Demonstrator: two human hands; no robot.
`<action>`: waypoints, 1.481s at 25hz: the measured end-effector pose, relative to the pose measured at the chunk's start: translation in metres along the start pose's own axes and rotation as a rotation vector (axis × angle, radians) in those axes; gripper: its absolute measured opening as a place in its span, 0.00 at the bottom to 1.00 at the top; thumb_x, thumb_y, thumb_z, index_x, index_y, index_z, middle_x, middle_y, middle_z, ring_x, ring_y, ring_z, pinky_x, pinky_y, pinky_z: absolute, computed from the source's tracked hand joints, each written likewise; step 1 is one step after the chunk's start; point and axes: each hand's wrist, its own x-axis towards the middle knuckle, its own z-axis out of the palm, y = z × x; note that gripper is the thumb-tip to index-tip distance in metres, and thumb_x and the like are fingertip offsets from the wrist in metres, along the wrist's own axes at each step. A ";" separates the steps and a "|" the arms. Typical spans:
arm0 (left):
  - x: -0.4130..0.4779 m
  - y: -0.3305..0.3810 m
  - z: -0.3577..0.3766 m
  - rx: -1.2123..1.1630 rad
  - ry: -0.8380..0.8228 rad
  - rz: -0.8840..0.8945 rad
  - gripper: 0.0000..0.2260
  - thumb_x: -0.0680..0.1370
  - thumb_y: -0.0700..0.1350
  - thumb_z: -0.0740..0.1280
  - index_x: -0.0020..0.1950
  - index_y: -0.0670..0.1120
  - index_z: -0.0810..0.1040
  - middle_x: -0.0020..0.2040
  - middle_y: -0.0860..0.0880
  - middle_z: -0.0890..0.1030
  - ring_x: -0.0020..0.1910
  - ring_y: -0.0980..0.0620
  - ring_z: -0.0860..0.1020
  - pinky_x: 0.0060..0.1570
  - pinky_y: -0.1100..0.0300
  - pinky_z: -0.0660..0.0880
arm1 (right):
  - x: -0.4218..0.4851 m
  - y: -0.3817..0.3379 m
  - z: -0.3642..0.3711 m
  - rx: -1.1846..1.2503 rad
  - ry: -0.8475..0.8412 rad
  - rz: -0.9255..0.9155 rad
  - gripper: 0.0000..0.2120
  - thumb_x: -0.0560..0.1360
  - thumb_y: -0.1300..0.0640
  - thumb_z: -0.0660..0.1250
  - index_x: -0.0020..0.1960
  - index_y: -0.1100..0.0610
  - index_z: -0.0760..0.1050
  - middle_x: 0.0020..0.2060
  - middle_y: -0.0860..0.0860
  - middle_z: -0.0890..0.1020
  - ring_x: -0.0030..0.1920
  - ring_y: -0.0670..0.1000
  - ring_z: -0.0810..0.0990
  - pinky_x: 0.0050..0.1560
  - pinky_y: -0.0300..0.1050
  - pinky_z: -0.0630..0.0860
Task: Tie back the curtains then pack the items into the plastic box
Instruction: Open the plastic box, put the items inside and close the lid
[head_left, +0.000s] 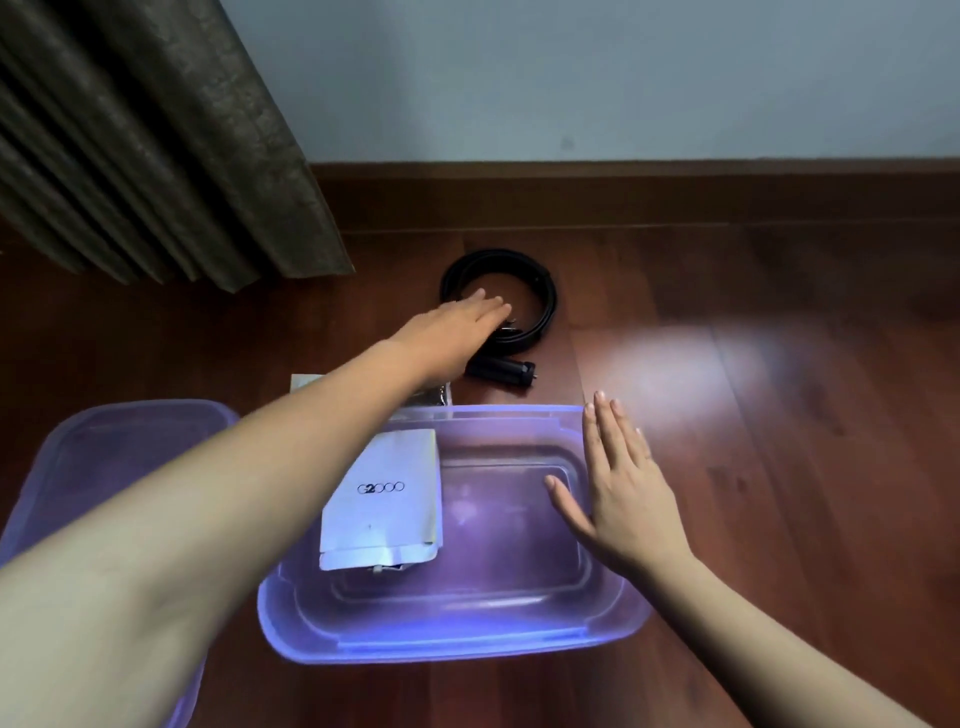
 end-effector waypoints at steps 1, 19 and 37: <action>0.012 -0.002 0.003 0.088 -0.067 0.020 0.36 0.73 0.27 0.58 0.77 0.45 0.49 0.78 0.46 0.53 0.77 0.47 0.51 0.73 0.52 0.56 | 0.000 0.001 0.001 0.003 0.003 -0.002 0.39 0.77 0.35 0.42 0.74 0.65 0.57 0.74 0.59 0.61 0.74 0.57 0.60 0.71 0.47 0.53; -0.026 -0.001 -0.009 0.010 0.385 0.247 0.26 0.72 0.31 0.65 0.70 0.42 0.66 0.53 0.43 0.78 0.54 0.44 0.70 0.51 0.48 0.76 | 0.000 0.004 -0.010 0.436 0.055 0.079 0.32 0.77 0.41 0.48 0.76 0.56 0.54 0.75 0.48 0.56 0.75 0.45 0.53 0.71 0.34 0.48; -0.141 0.082 0.054 0.167 0.248 0.608 0.17 0.72 0.39 0.55 0.52 0.49 0.80 0.34 0.54 0.78 0.36 0.53 0.78 0.23 0.66 0.67 | 0.009 0.025 0.012 1.298 -0.080 0.390 0.20 0.68 0.24 0.53 0.56 0.27 0.70 0.65 0.44 0.76 0.66 0.46 0.73 0.70 0.56 0.66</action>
